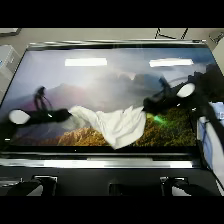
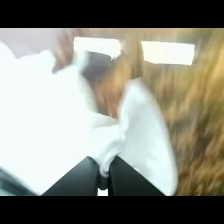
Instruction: Fold the clothes and pants, and hang the long-sleeved shirts on hangers.
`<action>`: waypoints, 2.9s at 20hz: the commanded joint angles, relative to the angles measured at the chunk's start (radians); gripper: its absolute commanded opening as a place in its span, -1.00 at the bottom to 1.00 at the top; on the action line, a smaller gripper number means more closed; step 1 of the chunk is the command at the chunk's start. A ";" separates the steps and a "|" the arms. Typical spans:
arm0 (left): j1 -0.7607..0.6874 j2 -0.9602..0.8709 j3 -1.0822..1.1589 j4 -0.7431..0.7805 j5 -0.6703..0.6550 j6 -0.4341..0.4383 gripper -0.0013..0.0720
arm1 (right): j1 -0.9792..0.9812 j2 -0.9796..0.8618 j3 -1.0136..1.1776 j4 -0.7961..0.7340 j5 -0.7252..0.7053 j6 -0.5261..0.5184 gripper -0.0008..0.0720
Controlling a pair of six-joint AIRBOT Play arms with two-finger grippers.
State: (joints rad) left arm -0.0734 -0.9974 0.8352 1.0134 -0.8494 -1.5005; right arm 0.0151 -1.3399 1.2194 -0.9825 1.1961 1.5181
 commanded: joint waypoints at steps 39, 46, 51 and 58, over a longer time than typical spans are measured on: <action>-0.044 0.330 -0.281 0.090 -0.103 -0.078 -0.90 | -0.155 0.061 -0.358 0.062 -0.038 -0.021 0.96; -0.045 0.330 -0.281 0.090 -0.103 -0.078 -0.90 | -0.155 0.111 -0.435 -0.256 0.333 0.039 0.89; -0.045 0.330 -0.281 0.090 -0.103 -0.078 -0.90 | -0.154 0.139 -0.693 0.076 0.113 0.021 0.88; -0.044 0.330 -0.280 0.090 -0.100 -0.078 -0.90 | 0.054 0.139 -0.762 0.256 -0.185 0.061 -0.10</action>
State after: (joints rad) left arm -0.1173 -0.6666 0.5545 1.1023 -0.9520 -1.5784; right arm -0.0147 -1.2018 0.4740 -0.8108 1.1625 1.5455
